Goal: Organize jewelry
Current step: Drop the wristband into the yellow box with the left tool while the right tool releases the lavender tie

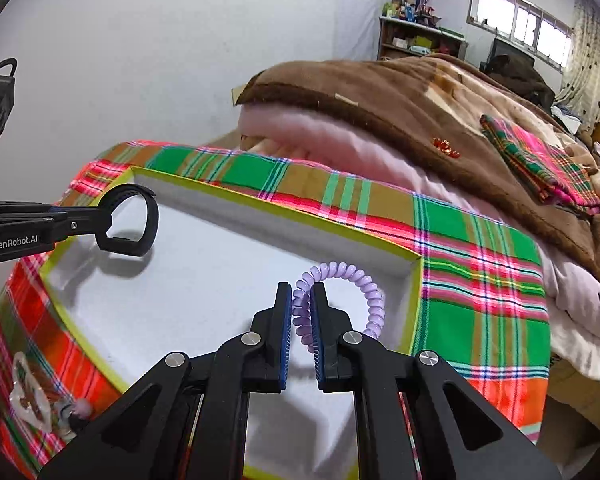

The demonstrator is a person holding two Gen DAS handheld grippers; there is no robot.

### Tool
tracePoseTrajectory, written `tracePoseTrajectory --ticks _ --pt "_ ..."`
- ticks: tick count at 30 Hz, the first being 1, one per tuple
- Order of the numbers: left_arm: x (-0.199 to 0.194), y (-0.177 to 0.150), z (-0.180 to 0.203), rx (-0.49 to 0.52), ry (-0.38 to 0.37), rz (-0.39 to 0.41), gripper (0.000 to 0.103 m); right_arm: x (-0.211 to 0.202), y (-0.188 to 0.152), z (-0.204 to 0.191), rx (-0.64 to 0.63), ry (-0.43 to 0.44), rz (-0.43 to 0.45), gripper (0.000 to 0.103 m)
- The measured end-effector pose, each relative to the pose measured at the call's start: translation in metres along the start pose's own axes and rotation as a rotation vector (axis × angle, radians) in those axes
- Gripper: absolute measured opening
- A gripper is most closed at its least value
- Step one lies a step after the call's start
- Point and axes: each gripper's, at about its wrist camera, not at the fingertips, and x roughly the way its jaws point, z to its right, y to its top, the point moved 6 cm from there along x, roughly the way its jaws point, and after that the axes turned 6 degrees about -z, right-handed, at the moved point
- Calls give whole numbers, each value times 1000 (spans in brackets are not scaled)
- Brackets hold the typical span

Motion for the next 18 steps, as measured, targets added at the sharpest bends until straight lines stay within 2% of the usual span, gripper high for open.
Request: tracePoseTrajectory --ticks 5,18 --pt "13 1 -1 9 17 -37 13 9 1 2 -7 1 -26 10" --pt "16 3 -3 12 24 -42 13 22 4 3 -4 -8 -61 10"
